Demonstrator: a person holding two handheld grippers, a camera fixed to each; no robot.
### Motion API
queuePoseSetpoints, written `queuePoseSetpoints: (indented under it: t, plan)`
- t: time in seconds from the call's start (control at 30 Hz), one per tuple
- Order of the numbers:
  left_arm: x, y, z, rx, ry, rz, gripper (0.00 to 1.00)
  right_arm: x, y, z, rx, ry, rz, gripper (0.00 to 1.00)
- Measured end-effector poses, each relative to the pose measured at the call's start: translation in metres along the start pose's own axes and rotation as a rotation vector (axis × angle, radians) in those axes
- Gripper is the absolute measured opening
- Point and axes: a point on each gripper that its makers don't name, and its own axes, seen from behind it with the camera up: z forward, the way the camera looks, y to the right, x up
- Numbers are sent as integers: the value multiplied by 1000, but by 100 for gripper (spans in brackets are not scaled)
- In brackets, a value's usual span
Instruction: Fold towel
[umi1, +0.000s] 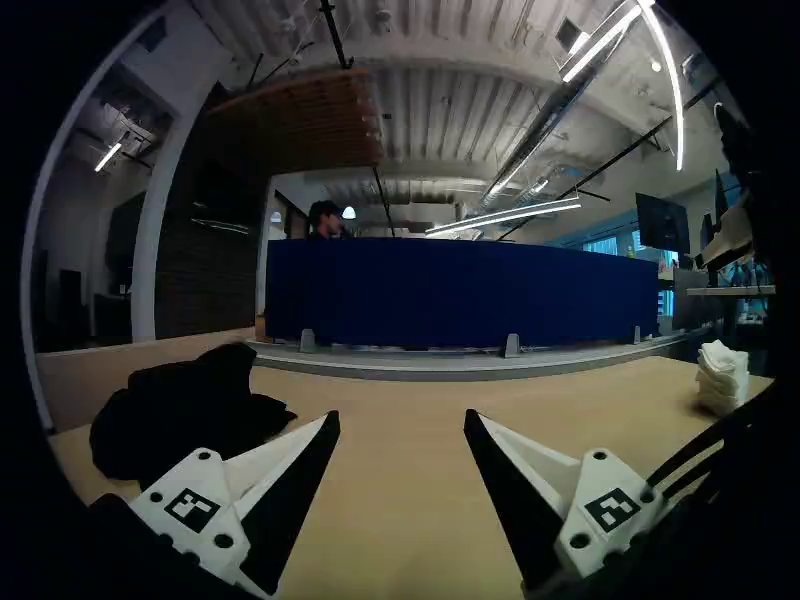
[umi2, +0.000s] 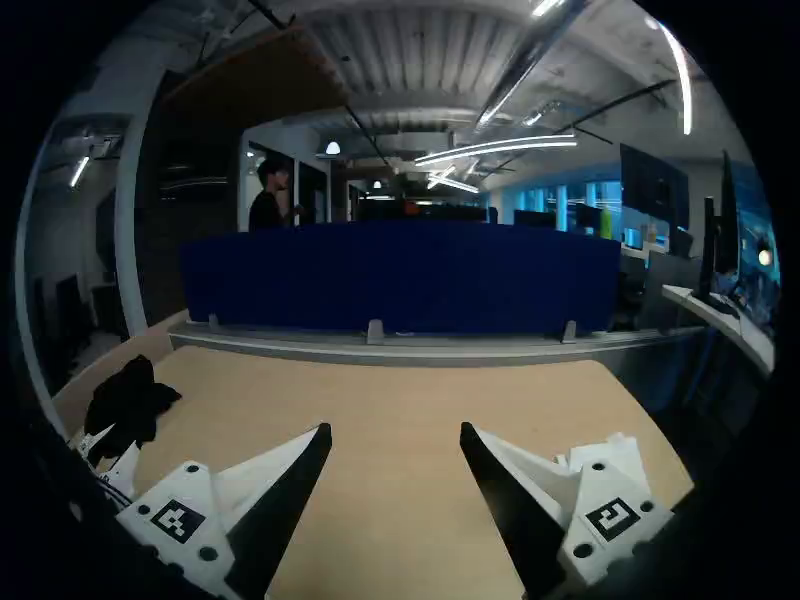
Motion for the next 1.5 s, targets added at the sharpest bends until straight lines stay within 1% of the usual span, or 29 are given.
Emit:
queuePoseSetpoints:
  t: [0.17,0.27,0.47,0.6,0.77,0.87,0.97,1.2,1.27,1.33,1.5]
  plan:
    - [-5,1,0,2,-9,21,92,1,1,1,-1,-2,-3,99]
    - [-10,3,1,-2,-27,33,92,0,0,1,3,0,0,100]
    - [-10,8,-1,-9,-31,33,92,5,2,-1,11,15,9,100]
    - [-9,9,-2,-10,-33,35,92,13,5,-5,18,33,8,99]
    - [-9,9,-3,-10,-32,34,93,29,16,-15,15,75,6,100]
    - [-9,8,-2,-10,-33,35,93,40,28,-21,1,105,7,99]
    - [-9,8,-2,-10,-33,35,93,48,46,-28,-23,132,6,99]
    - [-9,7,-1,-10,-32,35,93,57,100,-44,-105,181,4,99]
    - [-10,7,-1,-10,-32,35,93,53,113,-46,-126,192,5,100]
    - [-10,7,-1,-10,-32,35,93,45,122,-47,-134,197,4,99]
    - [-10,7,-1,-10,-32,35,93,13,132,-42,-131,191,-2,100]
